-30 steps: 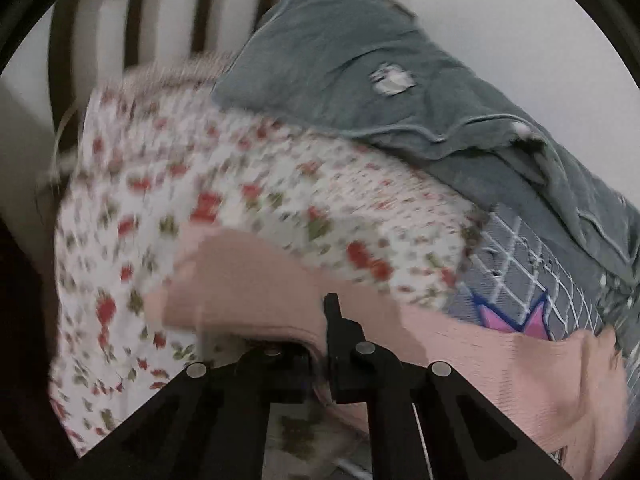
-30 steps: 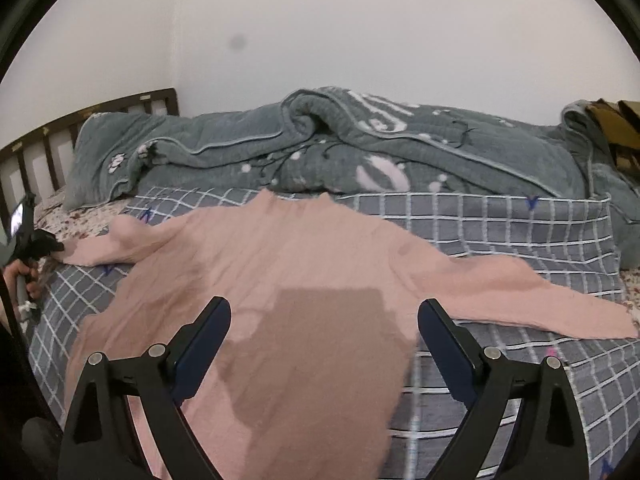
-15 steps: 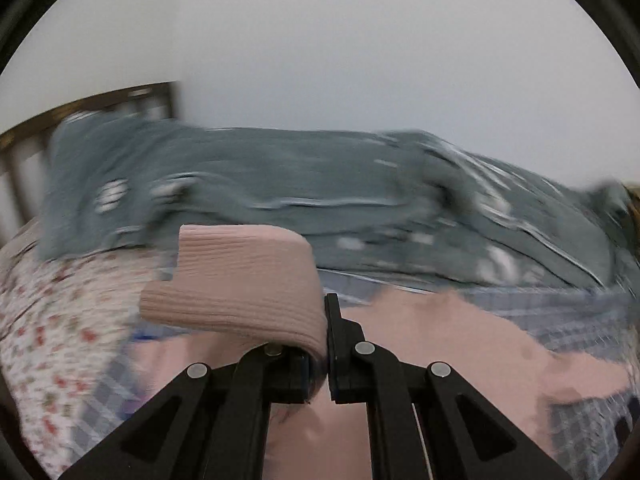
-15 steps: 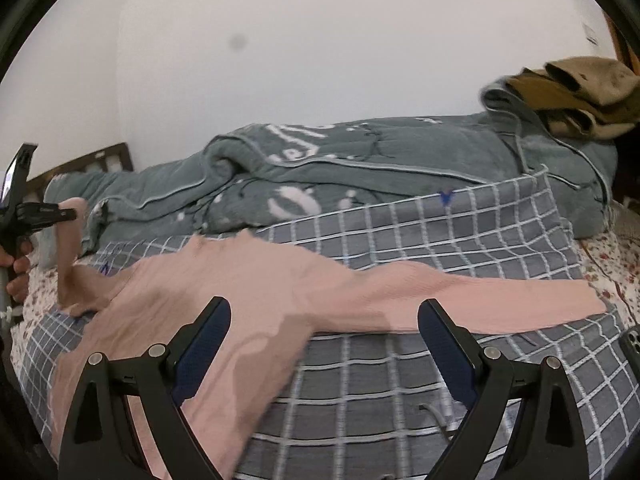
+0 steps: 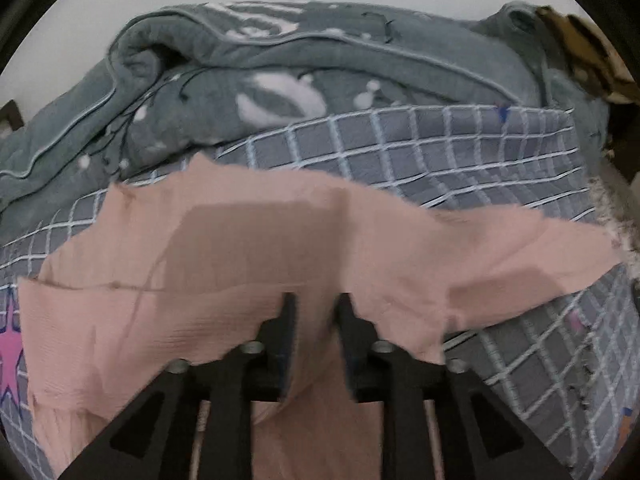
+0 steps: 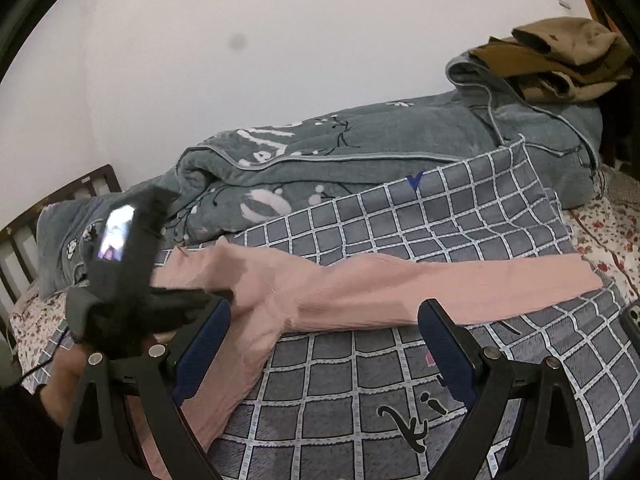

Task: Fold small clothes

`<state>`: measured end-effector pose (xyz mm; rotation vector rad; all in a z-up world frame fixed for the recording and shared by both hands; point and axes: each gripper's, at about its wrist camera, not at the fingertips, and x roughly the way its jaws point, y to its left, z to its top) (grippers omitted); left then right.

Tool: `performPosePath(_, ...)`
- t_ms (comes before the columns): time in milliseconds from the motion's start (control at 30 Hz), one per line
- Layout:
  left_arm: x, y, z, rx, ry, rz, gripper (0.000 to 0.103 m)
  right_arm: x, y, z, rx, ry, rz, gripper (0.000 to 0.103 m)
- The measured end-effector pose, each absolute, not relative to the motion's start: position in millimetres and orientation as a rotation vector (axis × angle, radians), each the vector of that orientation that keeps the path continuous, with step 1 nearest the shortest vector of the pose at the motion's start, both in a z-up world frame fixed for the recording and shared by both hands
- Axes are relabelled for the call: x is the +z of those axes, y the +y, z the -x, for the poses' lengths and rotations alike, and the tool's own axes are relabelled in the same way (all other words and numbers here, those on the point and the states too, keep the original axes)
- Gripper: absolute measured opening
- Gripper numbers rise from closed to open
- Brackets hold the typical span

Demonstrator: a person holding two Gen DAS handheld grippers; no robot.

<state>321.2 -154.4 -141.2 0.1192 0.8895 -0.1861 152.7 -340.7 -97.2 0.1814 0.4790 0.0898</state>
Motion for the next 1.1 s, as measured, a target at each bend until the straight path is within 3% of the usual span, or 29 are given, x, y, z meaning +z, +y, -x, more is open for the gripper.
performPosePath(100,-133,-131,-307,-0.164,0.833,-0.076,0.076,-98,-336,-153,0.097,0.479,-0.167,0.093)
performPosePath(133,-126,-115,-299,-0.151,0.795,-0.048,0.08,-99,-334,-153,0.101,0.483,-0.163,0.094)
performPosePath(333,-108,-17,-273,-0.016,0.731,0.013,0.08,-102,-328,-155,0.098,0.493,-0.165,0.094)
performPosePath(500,-124,89,-256,0.11,0.76,0.131,0.08,-106,-324,-159,0.098,0.51,-0.17,0.094)
performPosePath(667,-148,140,-264,0.095,0.794,0.286,0.078,-113,-316,-164,0.071,0.519,-0.119,0.094)
performPosePath(767,-159,147,-286,0.037,0.822,0.346,0.074,-117,-314,-168,0.057,0.526,-0.097,0.094)
performPosePath(867,-169,147,-303,0.007,0.845,0.379,0.06,-123,-312,-173,0.051,0.538,-0.081,0.094)
performPosePath(900,-170,146,-308,0.001,0.847,0.367,0.024,-125,-310,-175,0.048,0.544,-0.075,0.094)
performPosePath(933,-170,143,-311,-0.001,0.831,0.352,0.013,-128,-309,-177,0.045,0.554,-0.065,0.094)
performPosePath(1100,-173,180,-301,0.075,0.745,0.511,0.012,-132,-301,-178,0.038,0.563,-0.027,0.093)
